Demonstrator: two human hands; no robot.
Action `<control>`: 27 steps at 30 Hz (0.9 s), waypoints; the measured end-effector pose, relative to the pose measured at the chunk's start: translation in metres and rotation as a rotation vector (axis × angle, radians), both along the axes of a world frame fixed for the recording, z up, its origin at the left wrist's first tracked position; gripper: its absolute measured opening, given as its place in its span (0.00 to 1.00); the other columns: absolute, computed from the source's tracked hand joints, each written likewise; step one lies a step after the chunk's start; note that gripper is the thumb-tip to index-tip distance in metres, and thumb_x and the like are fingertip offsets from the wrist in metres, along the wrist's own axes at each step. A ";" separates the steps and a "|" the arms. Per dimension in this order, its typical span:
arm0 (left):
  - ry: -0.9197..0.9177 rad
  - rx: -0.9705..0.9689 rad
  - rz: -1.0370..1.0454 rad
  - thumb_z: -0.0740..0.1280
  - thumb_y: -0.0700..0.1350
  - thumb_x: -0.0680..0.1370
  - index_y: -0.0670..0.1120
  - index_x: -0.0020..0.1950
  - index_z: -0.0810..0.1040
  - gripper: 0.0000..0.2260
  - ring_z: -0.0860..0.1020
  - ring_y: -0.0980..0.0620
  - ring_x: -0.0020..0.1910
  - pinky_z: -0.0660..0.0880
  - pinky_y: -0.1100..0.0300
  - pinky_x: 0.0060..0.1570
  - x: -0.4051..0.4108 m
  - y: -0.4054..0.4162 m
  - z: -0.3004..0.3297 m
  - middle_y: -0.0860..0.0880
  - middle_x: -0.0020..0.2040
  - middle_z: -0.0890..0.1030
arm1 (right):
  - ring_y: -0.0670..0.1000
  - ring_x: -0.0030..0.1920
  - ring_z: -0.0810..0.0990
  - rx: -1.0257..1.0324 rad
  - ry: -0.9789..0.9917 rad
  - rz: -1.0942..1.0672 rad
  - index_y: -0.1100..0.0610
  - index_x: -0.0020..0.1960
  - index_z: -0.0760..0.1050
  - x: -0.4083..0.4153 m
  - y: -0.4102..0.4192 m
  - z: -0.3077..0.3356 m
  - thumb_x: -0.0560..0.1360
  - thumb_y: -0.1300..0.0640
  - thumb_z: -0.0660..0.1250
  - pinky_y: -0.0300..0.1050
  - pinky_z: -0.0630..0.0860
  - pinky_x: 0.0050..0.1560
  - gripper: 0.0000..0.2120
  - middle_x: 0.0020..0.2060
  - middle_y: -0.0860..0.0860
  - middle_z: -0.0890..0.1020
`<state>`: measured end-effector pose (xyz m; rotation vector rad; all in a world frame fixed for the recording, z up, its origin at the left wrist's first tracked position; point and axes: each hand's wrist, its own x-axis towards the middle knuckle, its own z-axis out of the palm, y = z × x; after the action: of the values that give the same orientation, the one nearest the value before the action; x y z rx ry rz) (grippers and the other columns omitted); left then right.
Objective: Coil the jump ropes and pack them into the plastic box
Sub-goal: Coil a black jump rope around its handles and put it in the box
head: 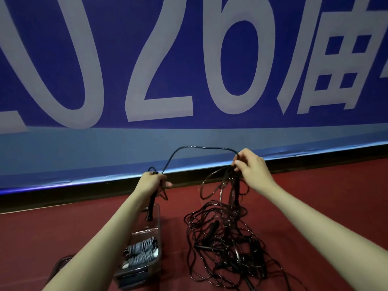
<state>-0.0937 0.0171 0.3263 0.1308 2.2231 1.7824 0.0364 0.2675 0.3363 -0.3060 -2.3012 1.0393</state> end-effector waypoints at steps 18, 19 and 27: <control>0.216 -0.108 -0.550 0.70 0.44 0.77 0.44 0.41 0.80 0.06 0.66 0.56 0.26 0.64 0.65 0.28 0.066 0.077 0.027 0.53 0.29 0.79 | 0.51 0.31 0.81 -0.164 0.171 0.099 0.54 0.44 0.68 0.005 -0.022 0.017 0.81 0.64 0.59 0.43 0.77 0.39 0.09 0.35 0.50 0.84; 0.201 -0.087 -0.517 0.69 0.41 0.77 0.43 0.43 0.80 0.04 0.66 0.57 0.25 0.63 0.65 0.26 0.064 0.077 0.026 0.53 0.29 0.79 | 0.51 0.30 0.80 -0.211 0.201 0.084 0.54 0.44 0.67 0.004 -0.017 0.019 0.81 0.65 0.58 0.42 0.77 0.37 0.10 0.35 0.51 0.83; 0.003 0.013 -0.281 0.66 0.38 0.79 0.39 0.43 0.79 0.06 0.65 0.58 0.20 0.62 0.65 0.22 0.025 0.056 0.004 0.49 0.28 0.76 | 0.46 0.31 0.71 -0.336 0.402 -0.171 0.52 0.45 0.67 0.003 0.022 0.029 0.81 0.66 0.54 0.44 0.68 0.38 0.12 0.31 0.50 0.75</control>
<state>-0.0690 0.0735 0.3302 0.4264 2.0756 1.6439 0.0391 0.2893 0.3654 -0.3803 -1.7131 1.2680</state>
